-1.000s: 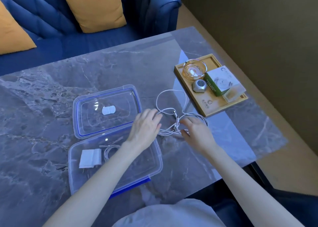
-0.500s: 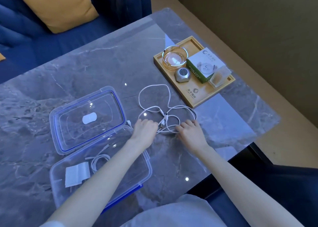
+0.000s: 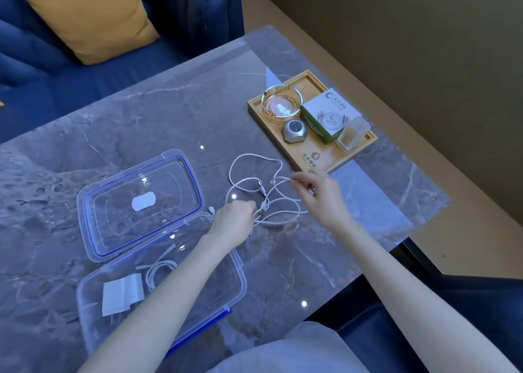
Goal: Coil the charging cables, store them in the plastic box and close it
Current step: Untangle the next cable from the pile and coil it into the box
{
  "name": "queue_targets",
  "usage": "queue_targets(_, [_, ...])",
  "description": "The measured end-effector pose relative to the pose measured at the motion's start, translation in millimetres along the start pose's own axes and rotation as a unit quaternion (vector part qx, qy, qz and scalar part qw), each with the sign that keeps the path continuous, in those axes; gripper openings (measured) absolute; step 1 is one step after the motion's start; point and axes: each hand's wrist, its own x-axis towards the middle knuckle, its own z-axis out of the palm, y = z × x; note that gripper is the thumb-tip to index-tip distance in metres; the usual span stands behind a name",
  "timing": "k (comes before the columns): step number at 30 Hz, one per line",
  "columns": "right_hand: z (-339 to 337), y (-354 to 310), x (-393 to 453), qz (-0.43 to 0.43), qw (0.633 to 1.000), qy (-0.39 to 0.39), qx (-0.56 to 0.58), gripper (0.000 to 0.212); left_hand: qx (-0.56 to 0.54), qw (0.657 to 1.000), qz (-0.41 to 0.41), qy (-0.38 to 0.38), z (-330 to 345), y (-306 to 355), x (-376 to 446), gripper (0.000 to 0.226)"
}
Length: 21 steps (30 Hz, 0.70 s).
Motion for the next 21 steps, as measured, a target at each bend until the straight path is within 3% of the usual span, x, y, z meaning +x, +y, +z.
queue_targets(5, [-30,-30,13,0.089,0.970,0.043,0.223,0.013,-0.198,0.980,-0.004,0.034,-16,-3,-12,0.018])
queue_targets(8, [-37,-37,18,0.133,0.944,0.062,0.296,0.013,-0.327,0.942,-0.019,0.077,-29,-2,-17,0.017])
queue_targets(12, [-39,-42,21,0.180,0.902,0.065,0.386,0.012,-0.520,0.844,-0.027,0.131,-50,-5,-21,0.024])
queue_targets(17, [-42,-59,26,0.187,0.840,0.028,0.510,0.018,-0.674,0.709,-0.025,0.204,-78,-8,-21,0.026])
queue_targets(19, [-42,-68,28,0.174,0.835,0.005,0.522,0.015,-0.720,0.662,-0.012,0.209,-89,-8,-21,0.026])
queue_targets(21, [-38,-76,28,0.155,0.849,-0.029,0.505,0.014,-0.745,0.637,0.002,0.200,-97,-8,-23,0.025])
